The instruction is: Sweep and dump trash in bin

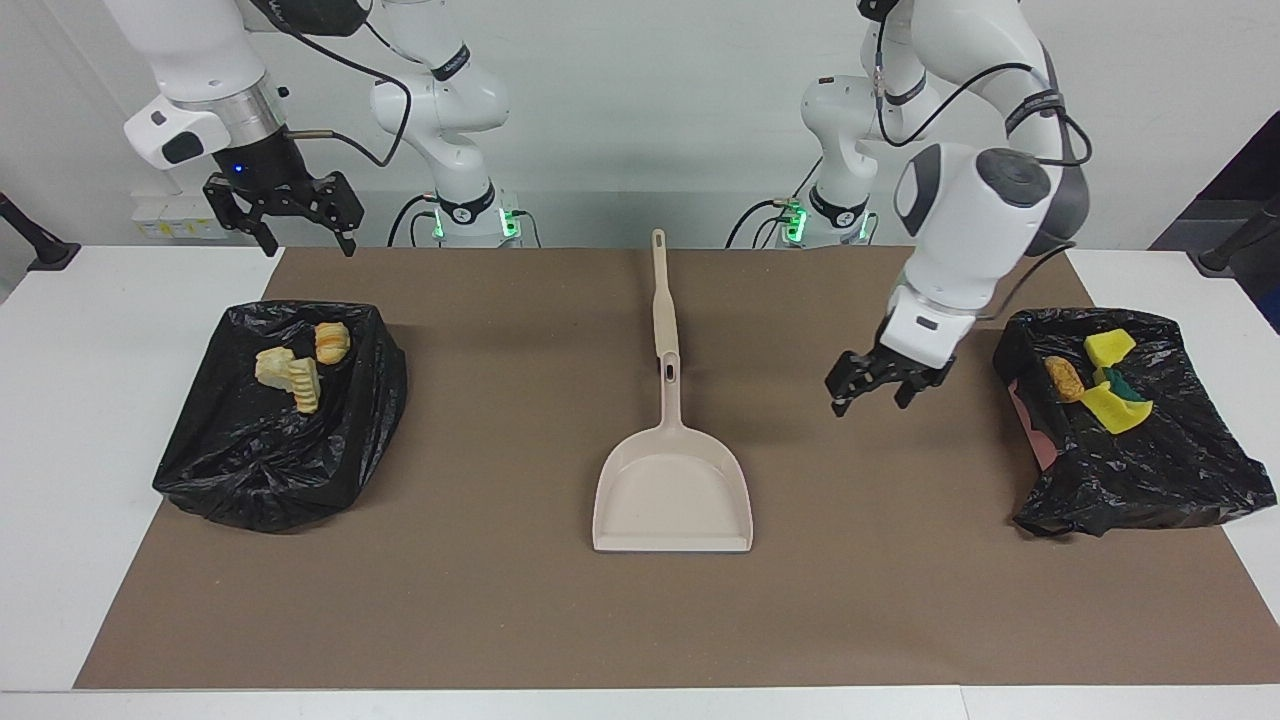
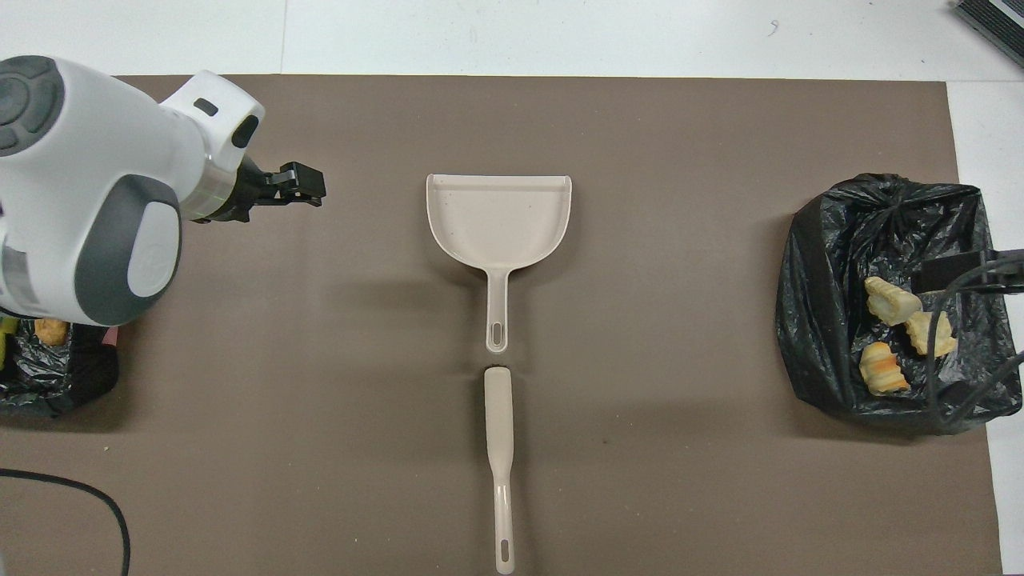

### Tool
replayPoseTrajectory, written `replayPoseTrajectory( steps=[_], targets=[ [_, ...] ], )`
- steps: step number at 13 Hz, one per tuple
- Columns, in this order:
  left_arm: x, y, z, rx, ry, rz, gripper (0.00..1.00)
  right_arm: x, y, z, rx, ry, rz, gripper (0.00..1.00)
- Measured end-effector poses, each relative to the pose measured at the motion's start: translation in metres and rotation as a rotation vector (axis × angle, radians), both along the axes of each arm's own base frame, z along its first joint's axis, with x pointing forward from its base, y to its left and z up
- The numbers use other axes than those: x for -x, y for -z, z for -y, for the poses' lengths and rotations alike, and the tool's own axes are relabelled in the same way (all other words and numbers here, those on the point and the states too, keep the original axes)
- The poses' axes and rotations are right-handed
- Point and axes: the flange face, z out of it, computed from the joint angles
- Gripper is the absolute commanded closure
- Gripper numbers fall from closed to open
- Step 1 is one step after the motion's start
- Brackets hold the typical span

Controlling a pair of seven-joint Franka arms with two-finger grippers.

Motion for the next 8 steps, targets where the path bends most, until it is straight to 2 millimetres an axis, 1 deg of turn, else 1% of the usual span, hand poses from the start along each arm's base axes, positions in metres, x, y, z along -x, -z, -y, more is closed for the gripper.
replayPoseTrajectory(
  steps=[2, 4, 5, 6, 7, 8],
  targets=[
    [0.000, -0.009, -0.030, -0.018, 0.082, -0.008, 0.00, 0.000, -0.009, -0.002, 0.013, -0.006, 0.019, 0.00],
    [0.006, -0.028, -0.070, -0.034, 0.162, -0.012, 0.00, -0.001, -0.010, -0.003, 0.013, -0.008, 0.022, 0.00],
    [0.012, -0.038, -0.086, -0.039, 0.178, -0.024, 0.00, -0.001, -0.010, -0.003, 0.013, -0.008, 0.022, 0.00],
    [0.020, -0.048, -0.097, -0.041, 0.185, -0.038, 0.00, -0.001, -0.010, -0.004, 0.013, -0.008, 0.022, 0.00],
    [0.029, -0.059, -0.103, -0.041, 0.187, -0.052, 0.00, -0.001, -0.010, -0.004, 0.013, -0.008, 0.022, 0.00],
    [0.036, -0.070, -0.104, -0.047, 0.190, -0.058, 0.00, -0.001, -0.010, -0.003, 0.013, -0.008, 0.022, 0.00]
  ],
)
